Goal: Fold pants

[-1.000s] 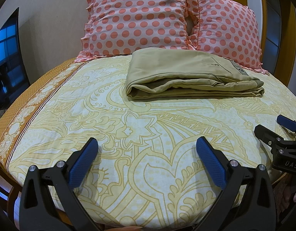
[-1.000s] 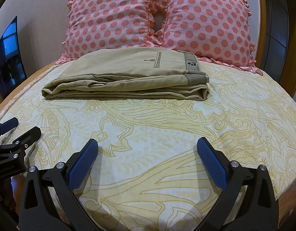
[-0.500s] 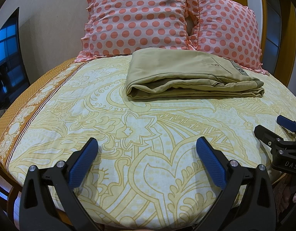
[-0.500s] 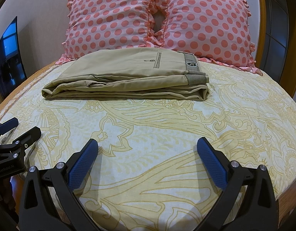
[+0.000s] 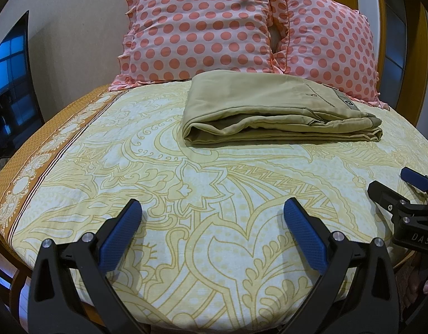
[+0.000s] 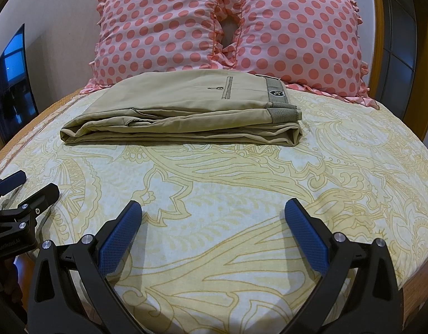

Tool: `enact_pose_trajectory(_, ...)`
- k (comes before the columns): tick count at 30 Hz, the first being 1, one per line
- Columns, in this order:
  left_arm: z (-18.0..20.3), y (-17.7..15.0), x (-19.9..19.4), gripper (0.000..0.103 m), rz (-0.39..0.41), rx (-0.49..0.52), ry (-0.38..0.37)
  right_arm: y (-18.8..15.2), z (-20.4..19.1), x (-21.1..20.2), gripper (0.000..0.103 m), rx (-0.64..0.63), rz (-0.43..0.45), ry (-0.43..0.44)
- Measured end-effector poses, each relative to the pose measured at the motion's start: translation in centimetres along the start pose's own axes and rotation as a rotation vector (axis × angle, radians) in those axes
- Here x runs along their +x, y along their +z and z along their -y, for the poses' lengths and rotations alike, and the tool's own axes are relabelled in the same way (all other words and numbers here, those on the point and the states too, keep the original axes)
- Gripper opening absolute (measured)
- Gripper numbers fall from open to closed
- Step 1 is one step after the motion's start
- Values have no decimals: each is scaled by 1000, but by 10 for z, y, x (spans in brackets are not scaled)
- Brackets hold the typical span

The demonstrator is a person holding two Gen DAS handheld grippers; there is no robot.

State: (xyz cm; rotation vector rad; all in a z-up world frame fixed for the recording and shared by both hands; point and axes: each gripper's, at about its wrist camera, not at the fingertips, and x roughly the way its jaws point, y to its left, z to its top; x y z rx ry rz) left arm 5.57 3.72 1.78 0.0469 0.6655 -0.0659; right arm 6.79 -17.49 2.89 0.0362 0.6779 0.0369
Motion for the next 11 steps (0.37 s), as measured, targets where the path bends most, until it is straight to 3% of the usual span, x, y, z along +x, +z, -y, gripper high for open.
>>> enact_pose_trajectory(11,0,2,0,101,5,0,0,0,0,0,102,-1,1,1)
